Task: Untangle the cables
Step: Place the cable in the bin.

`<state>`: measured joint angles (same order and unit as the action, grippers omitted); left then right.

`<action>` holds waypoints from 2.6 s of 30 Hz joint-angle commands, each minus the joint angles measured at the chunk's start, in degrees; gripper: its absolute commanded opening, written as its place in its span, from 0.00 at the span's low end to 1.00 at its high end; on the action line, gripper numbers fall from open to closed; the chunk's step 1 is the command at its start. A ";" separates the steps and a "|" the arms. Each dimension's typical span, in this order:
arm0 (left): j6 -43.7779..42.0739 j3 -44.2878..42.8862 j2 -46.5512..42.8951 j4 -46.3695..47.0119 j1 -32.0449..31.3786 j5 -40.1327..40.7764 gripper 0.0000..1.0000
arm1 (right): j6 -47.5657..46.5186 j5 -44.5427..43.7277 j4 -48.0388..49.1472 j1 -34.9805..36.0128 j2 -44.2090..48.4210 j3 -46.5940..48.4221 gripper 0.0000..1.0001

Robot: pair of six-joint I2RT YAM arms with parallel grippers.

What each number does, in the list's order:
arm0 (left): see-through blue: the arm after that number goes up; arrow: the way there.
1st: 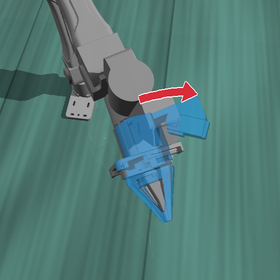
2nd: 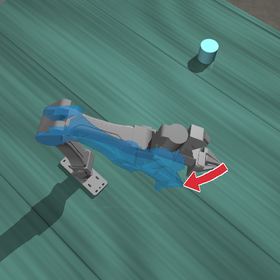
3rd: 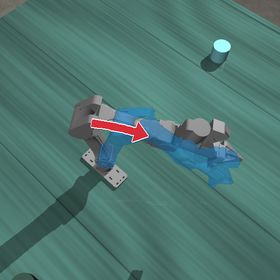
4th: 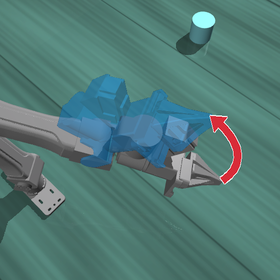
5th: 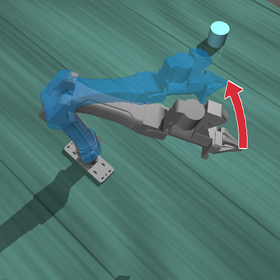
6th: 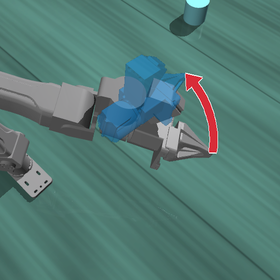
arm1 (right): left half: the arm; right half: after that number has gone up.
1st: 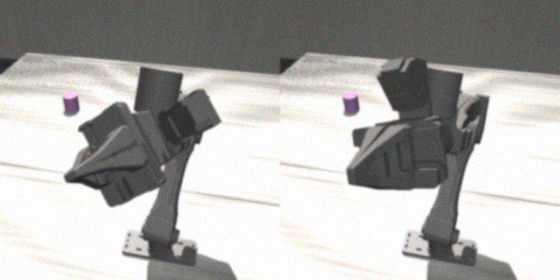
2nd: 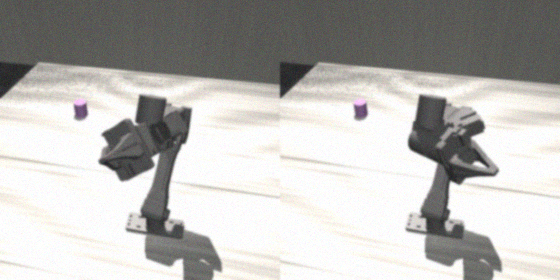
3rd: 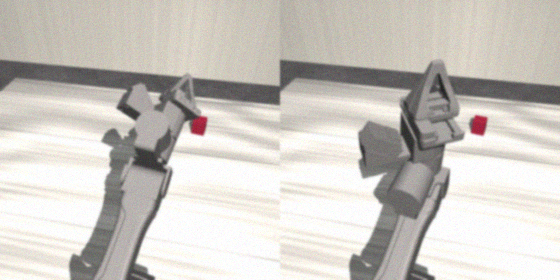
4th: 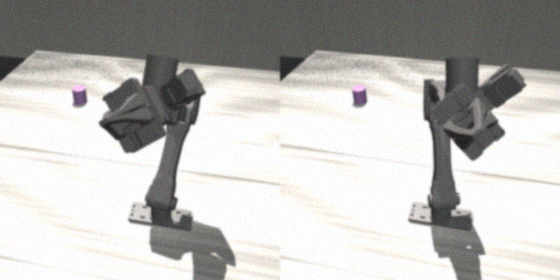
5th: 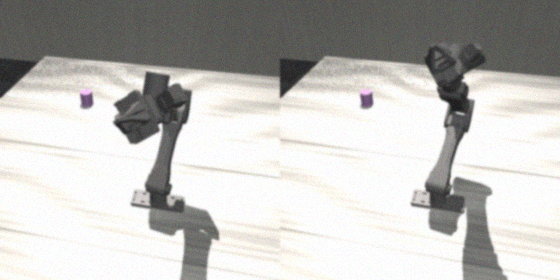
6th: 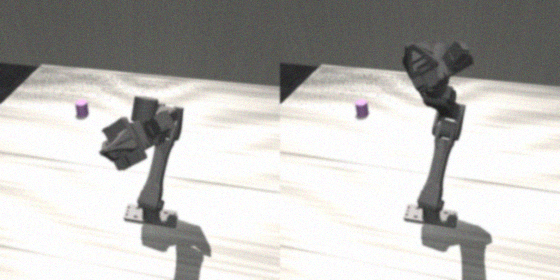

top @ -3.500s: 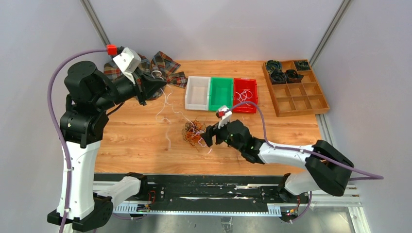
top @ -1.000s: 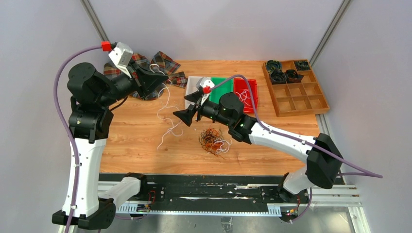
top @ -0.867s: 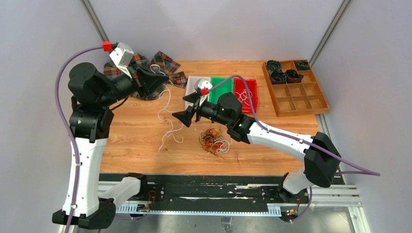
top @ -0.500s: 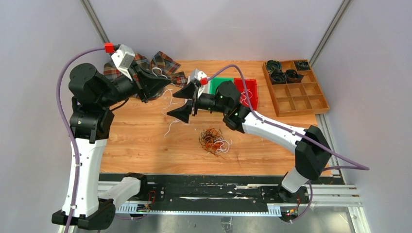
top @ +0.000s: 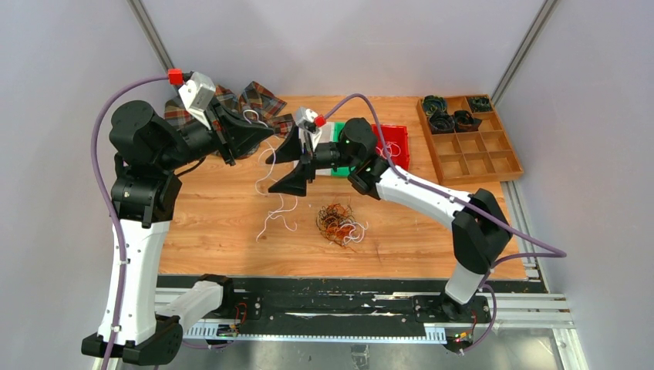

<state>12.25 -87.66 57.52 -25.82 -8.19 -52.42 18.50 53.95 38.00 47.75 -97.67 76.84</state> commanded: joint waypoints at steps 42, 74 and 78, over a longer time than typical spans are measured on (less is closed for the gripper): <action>-14.03 18.98 -5.34 -3.27 -1.03 13.96 0.99 | -2.80 -45.14 -23.31 -16.63 18.42 -5.23 0.01; -16.07 23.93 -6.55 -5.03 -1.57 14.10 0.98 | -18.30 -57.91 -13.83 -29.45 2.45 0.11 0.00; -16.15 23.74 -6.54 -5.03 -1.57 14.18 0.98 | -18.02 -59.69 -13.34 -29.46 1.80 -3.02 0.01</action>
<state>-3.27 -62.92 51.05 -30.68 -9.52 -37.28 1.41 -3.27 22.02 19.44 -94.98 74.72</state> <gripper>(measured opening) 0.980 0.011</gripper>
